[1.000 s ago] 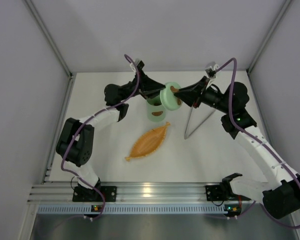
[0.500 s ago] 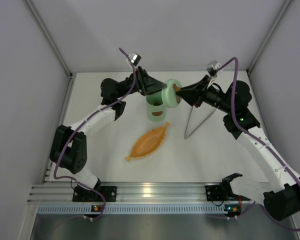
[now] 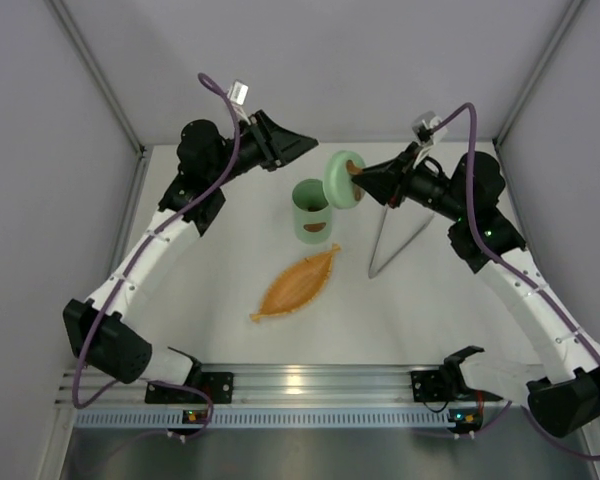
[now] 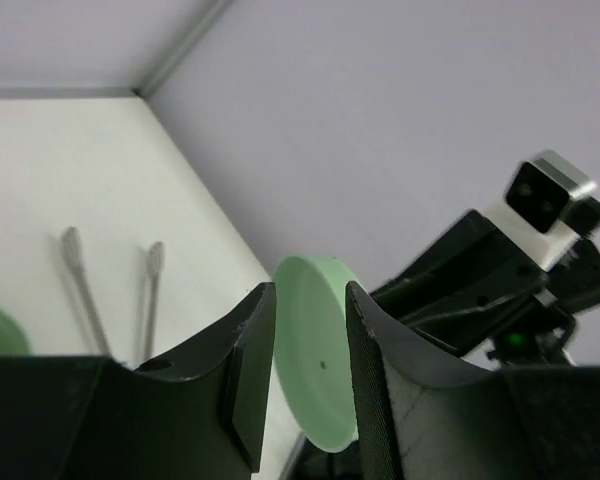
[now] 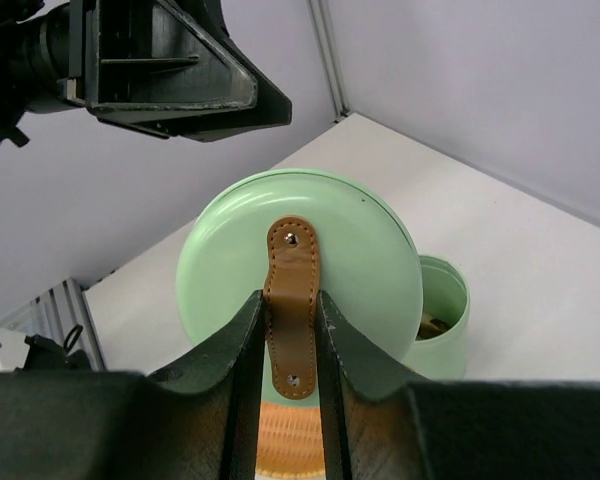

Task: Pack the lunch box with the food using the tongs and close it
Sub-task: Close the box lid on the packing box.

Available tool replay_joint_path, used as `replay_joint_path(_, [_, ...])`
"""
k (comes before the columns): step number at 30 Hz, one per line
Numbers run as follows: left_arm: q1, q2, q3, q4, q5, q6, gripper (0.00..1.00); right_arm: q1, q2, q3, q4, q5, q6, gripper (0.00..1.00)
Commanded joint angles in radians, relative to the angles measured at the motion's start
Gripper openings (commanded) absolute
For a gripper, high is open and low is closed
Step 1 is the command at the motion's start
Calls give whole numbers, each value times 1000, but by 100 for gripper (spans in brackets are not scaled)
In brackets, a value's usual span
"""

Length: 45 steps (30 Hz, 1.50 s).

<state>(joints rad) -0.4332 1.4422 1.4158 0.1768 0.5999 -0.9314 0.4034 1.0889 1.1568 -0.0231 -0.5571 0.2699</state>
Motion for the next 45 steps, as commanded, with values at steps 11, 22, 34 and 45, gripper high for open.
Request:
replay_joint_path(11, [4,-226,21,-581,-647,261,40,153,443,598,-441,368,-72,0])
replay_joint_path(22, [1,-325,-38,-737,-674,316,39,179,914,1159,-762,542,-54,0])
replay_joint_path(34, [1,-365,-67,-787,-624,362,40,227,1007,1104,-785,626,-41,0])
replay_joint_path(45, [2,-348,-78,-787,-608,373,40,239,964,1049,-839,640,-29,0])
